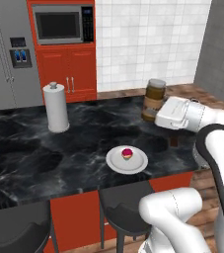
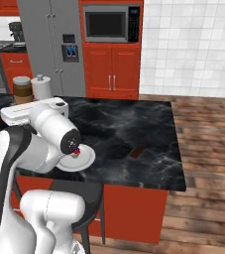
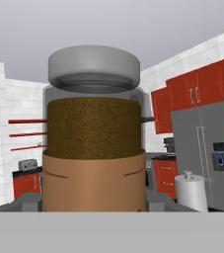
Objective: Take the cinnamon bottle from the cabinet and place it on the dining table, next to the plate with the cupcake. Then take the chocolate from the dining counter and place it on the cupcake plate.
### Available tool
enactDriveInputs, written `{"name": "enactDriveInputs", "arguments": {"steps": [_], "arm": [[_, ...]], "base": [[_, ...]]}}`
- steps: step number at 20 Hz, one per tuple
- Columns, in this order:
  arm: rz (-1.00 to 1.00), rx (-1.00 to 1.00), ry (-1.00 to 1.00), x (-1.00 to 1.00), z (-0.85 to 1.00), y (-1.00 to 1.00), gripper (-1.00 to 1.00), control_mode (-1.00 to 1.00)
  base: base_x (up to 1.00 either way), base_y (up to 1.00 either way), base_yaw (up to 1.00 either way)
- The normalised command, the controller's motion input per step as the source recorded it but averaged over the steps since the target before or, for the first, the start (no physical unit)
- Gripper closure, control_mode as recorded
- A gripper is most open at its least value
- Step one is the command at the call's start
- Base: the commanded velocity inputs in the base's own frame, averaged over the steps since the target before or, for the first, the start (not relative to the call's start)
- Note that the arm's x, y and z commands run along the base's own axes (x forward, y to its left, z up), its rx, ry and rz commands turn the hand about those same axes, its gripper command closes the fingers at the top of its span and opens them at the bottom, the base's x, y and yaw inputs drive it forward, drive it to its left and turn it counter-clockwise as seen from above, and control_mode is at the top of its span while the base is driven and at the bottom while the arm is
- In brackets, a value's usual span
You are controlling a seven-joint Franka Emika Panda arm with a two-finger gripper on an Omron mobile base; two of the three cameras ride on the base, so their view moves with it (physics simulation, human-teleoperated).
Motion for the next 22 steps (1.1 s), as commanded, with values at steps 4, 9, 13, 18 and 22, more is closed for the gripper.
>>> {"name": "enactDriveInputs", "arguments": {"steps": [4, 9, 13, 18, 22], "arm": [[0.23, 0.03, 0.0, -0.02, -0.47, -1.0, 1.0, -1.0], [0.28, -0.03, 0.01, 0.01, -0.86, -0.75, 1.0, -1.0], [0.21, -0.04, 0.0, 0.28, -0.78, -0.64, 1.0, -1.0], [0.14, -0.13, -0.04, 0.36, -0.44, -0.37, 1.0, -1.0], [0.04, -0.07, 0.0, 0.43, -0.37, -0.26, 1.0, -1.0]], "base": [[0.0, 0.0, 0.0], [0.0, 0.0, 0.0], [0.0, 0.0, 0.0], [0.0, 0.0, 0.0], [0.0, 0.0, 0.0]]}}
